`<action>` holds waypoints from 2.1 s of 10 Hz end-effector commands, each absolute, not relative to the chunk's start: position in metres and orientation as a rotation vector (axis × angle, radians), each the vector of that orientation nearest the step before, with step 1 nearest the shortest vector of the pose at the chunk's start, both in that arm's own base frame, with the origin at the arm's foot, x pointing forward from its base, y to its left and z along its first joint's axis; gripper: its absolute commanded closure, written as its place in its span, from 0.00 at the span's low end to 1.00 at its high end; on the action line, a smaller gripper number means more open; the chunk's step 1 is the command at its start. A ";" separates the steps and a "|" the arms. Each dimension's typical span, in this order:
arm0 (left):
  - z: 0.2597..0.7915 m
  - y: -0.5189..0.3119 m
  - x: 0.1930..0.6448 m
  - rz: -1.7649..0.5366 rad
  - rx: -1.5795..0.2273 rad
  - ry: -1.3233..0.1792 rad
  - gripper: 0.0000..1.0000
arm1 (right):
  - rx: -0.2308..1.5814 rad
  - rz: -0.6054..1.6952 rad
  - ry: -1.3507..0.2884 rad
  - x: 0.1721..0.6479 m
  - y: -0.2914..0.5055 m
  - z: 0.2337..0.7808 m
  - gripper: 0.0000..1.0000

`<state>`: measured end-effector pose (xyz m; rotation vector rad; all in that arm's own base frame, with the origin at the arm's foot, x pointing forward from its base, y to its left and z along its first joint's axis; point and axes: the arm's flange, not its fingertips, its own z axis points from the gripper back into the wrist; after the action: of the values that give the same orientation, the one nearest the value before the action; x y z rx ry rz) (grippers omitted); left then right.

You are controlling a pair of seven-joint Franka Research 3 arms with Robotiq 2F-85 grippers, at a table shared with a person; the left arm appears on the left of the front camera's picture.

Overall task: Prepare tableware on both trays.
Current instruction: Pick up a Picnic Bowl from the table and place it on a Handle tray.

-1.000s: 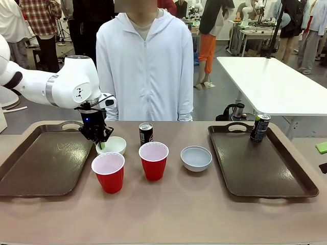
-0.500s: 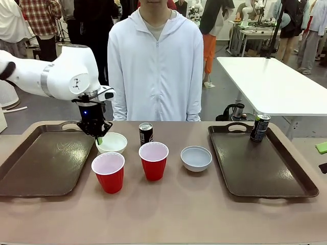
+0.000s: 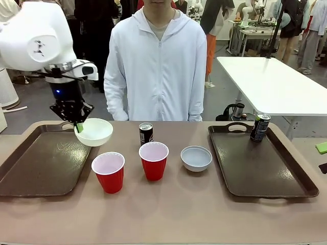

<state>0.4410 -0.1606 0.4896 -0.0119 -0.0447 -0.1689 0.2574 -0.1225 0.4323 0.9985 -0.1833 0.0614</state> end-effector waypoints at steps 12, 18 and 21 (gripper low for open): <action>0.479 0.024 0.489 -0.037 -0.044 -0.049 1.00 | 1.015 0.069 -0.195 0.259 -0.122 0.432 0.00; 0.493 0.018 0.360 -0.234 0.015 0.147 1.00 | 1.015 0.069 -0.195 0.259 -0.122 0.432 0.00; 0.495 0.022 0.366 -0.135 0.016 0.124 1.00 | 1.015 0.069 -0.195 0.259 -0.122 0.432 0.00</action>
<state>0.3419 0.0203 0.5087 -0.0043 0.1446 -0.1539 0.2575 -0.1222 0.4324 0.9971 -0.1822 0.0622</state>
